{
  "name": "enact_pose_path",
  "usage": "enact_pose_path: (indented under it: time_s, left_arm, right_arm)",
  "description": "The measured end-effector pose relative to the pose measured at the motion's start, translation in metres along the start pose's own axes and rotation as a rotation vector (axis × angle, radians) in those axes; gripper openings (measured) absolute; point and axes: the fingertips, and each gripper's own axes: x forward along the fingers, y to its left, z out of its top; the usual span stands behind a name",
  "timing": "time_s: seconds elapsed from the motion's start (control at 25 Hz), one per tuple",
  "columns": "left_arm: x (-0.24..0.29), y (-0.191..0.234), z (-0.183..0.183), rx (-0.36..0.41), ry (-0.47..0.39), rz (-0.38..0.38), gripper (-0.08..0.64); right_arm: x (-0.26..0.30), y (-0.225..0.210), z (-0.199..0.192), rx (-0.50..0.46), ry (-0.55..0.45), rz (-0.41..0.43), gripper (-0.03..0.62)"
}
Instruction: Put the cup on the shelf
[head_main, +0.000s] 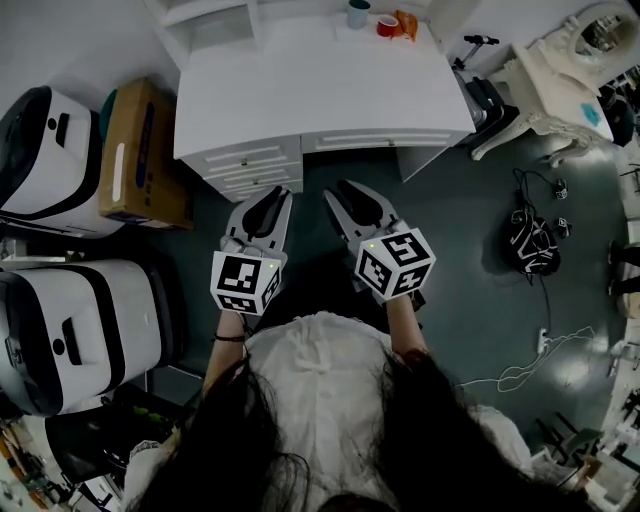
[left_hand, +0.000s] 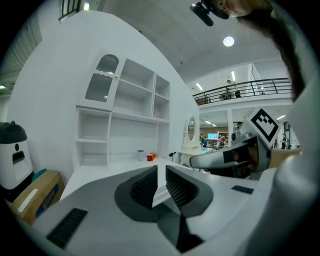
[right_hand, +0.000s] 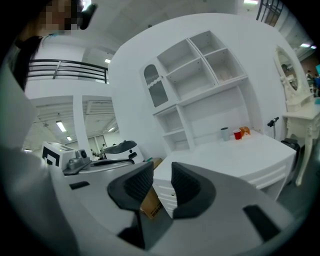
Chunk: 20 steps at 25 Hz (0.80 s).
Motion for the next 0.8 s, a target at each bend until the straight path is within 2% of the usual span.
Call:
enact_pose_path:
  time_s: [0.32,0.8]
  left_arm:
    - [-0.034,-0.005,-0.009,-0.026,-0.017,0.001,0.061]
    - [-0.052,-0.016,-0.011,-0.045,-0.037,0.0,0.061]
  right_arm:
    - [-0.014,0.034,-0.018,-0.024,0.019,0.003,0.117]
    - [-0.029,0.049,-0.028,-0.065,0.041,0.005,0.117]
